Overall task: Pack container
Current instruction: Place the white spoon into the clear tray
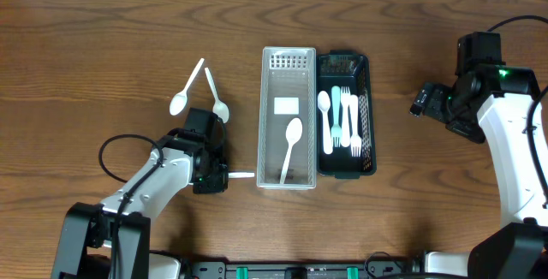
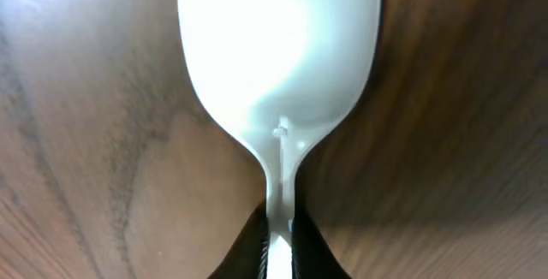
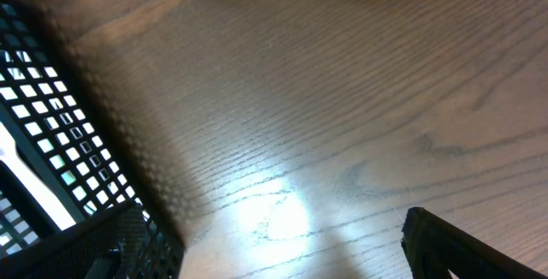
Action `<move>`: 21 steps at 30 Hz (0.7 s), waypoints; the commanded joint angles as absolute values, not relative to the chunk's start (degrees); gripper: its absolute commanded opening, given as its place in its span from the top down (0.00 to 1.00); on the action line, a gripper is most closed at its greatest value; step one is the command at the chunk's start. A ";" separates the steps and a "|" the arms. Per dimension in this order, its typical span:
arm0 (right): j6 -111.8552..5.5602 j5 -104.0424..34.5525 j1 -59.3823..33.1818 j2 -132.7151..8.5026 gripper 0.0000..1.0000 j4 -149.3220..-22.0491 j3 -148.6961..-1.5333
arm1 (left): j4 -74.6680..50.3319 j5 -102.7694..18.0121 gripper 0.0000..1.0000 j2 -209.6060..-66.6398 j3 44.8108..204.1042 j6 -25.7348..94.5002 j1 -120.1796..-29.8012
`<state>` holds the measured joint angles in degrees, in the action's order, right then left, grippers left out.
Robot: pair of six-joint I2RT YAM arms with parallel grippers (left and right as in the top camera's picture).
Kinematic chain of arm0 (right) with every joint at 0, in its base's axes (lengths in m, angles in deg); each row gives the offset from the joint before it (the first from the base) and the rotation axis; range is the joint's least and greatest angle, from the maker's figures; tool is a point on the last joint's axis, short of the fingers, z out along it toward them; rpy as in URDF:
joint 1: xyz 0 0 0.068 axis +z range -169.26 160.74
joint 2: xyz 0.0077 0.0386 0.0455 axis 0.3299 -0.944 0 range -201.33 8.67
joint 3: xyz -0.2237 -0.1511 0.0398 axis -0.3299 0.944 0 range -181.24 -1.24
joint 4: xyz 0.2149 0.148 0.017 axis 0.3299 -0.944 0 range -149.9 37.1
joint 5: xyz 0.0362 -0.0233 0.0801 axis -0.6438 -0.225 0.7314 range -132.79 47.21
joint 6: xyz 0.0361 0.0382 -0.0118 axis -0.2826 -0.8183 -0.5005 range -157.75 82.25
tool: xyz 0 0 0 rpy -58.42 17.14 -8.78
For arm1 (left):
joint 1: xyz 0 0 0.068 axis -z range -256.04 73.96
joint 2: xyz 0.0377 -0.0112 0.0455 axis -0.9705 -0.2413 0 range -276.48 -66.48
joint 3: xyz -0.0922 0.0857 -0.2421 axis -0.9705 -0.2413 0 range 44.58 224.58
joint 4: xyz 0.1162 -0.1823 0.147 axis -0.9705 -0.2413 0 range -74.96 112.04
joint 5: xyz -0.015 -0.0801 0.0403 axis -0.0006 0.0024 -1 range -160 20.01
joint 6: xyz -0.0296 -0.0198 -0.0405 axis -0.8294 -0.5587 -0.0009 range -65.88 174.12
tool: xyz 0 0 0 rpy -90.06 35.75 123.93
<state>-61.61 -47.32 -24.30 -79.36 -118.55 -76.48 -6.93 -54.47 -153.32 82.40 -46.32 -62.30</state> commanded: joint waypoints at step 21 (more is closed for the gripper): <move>-61.28 -47.91 -24.54 -79.52 0.01 -118.50 -76.44 | -22.23 -61.22 0.94 -148.36 111.56 30.55 -56.31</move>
